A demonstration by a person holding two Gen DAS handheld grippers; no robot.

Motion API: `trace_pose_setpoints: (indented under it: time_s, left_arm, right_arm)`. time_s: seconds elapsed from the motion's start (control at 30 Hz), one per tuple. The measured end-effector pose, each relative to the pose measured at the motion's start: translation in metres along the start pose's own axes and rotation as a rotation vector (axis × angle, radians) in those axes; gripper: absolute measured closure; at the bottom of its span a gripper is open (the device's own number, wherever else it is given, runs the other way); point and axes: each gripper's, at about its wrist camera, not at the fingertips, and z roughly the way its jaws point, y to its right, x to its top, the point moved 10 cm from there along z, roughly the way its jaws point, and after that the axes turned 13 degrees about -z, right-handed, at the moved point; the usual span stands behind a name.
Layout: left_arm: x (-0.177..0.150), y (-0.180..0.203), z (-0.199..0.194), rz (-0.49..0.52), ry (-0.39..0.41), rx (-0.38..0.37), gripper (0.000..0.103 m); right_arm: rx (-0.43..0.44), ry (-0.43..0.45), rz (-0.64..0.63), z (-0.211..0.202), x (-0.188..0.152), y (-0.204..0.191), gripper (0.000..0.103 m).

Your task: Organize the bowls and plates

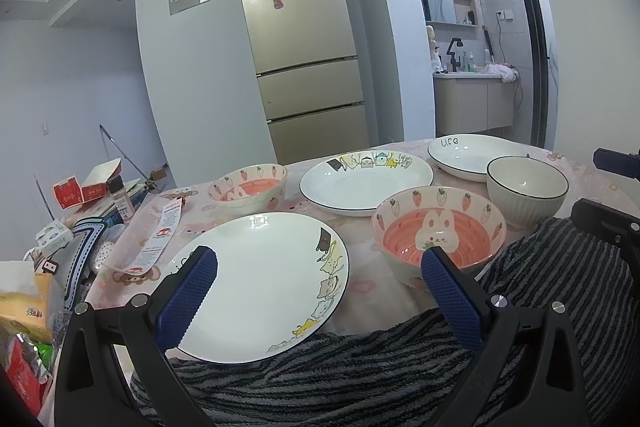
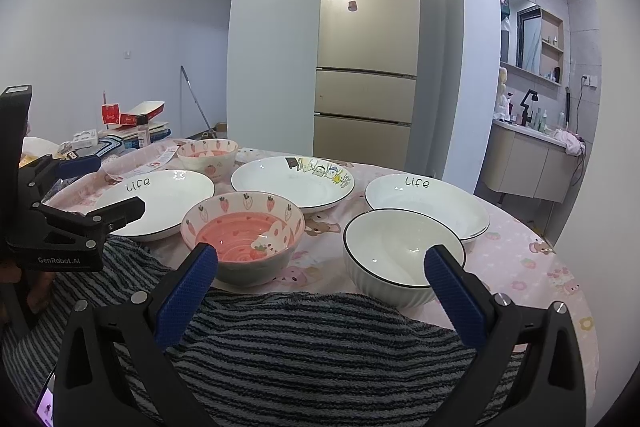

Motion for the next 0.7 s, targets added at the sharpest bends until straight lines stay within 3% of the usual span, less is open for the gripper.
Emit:
trace_pose_setpoints:
  time_s: [0.7]
  left_arm:
    - [-0.003, 0.0071, -0.0032, 0.018, 0.016, 0.01, 0.0]
  right_arm:
    - [0.01, 0.01, 0.015, -0.0056, 0.0012, 0.0021, 0.0]
